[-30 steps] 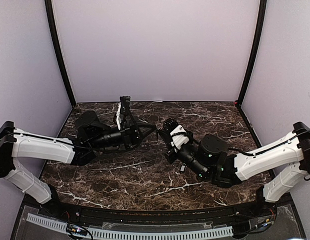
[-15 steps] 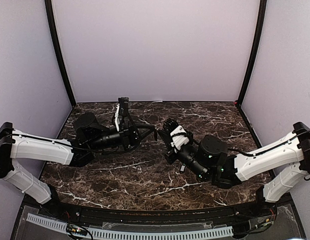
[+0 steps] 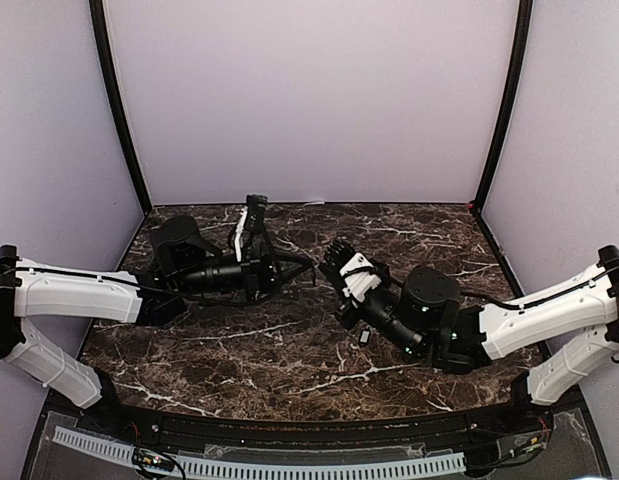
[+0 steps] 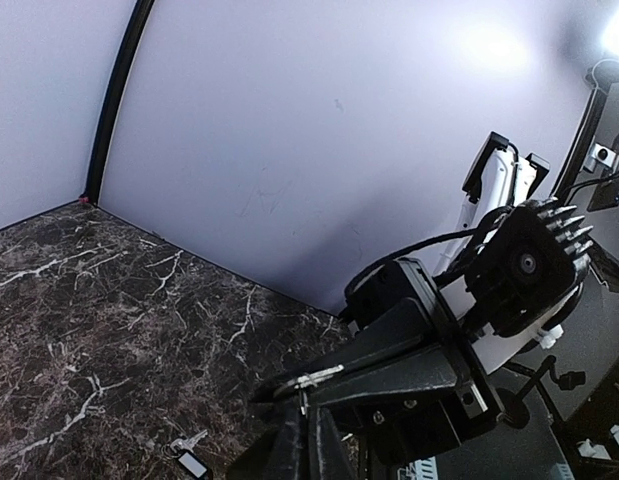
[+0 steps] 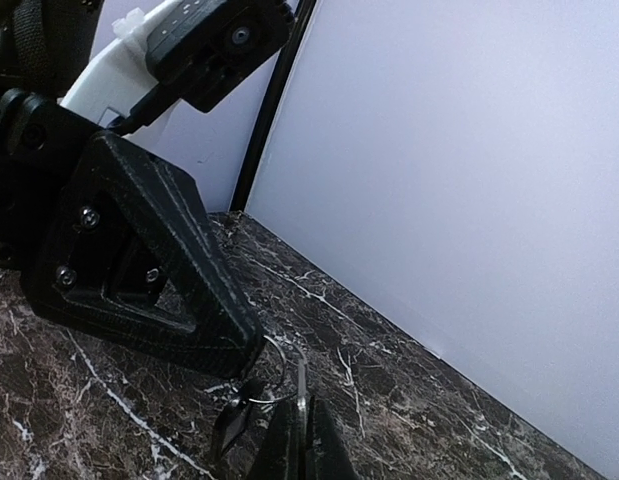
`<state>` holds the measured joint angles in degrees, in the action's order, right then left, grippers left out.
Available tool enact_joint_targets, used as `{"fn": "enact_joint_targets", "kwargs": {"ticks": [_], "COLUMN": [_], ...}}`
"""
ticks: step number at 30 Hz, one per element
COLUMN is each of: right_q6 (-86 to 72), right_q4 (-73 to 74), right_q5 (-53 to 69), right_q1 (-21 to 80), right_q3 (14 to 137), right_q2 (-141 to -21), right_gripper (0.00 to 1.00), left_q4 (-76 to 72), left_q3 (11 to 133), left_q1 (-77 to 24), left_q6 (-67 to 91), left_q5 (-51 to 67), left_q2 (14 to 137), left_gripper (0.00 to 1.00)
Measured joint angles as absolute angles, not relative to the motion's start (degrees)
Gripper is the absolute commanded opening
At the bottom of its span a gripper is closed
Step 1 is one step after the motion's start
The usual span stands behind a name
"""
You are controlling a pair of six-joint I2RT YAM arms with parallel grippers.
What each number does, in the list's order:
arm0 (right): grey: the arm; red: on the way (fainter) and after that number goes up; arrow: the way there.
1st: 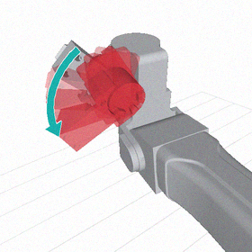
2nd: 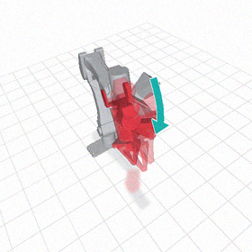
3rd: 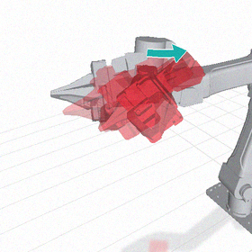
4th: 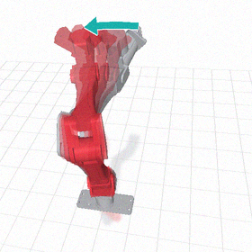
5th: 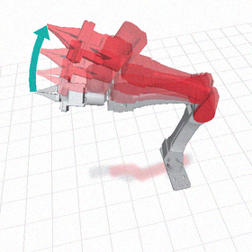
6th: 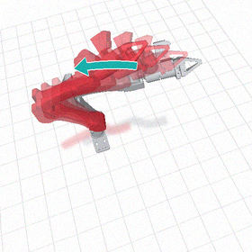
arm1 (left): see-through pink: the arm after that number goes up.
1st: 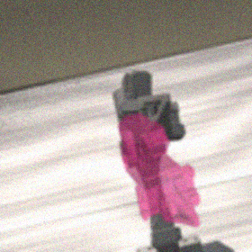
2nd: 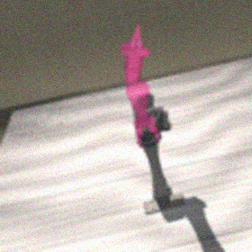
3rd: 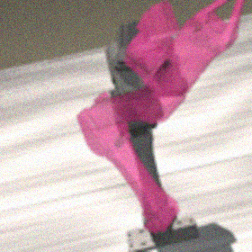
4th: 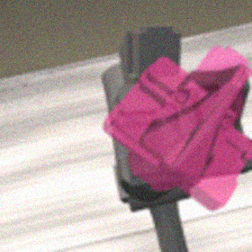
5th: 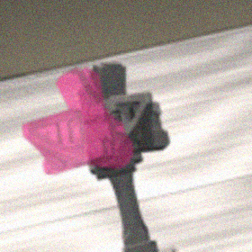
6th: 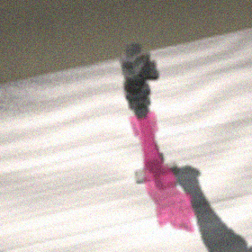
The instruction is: Remove the keys from the keyring
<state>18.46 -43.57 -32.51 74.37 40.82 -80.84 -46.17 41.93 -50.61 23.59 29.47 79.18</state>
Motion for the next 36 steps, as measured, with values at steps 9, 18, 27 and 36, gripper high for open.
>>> {"fn": "enact_joint_targets", "kwargs": {"ticks": [9, 18, 27, 36], "right_q6": [23.99, 27.88, 31.51, 37.28], "right_q4": [-33.74, -25.96, -23.83, -23.14], "right_q5": [-26.24, -24.01, -22.96, -22.7], "right_q1": [74.35, 74.41, 75.2, 75.59], "right_q3": [41.67, 43.31, 43.38, 43.38], "right_q2": [-77.43, -77.12, -77.12, -76.05], "right_gripper": [0.0, 0.0, 0.0, 0.0], "left_q4": [-29.78, -16.14, -9.82, -5.1], "left_q3": [47.94, 51.4, 52.93, 55.94], "left_q1": [-49.21, -48.64, -48.62, -48.16], "left_q6": [22.15, 19.33, 18.61, 18.46], "left_q5": [39.0, 42.85, 45.58, 48.36], "left_q2": [78.19, 77.84, 78.02, 79.72], "left_gripper": [0.0, 0.0, 0.0, 0.0]}}
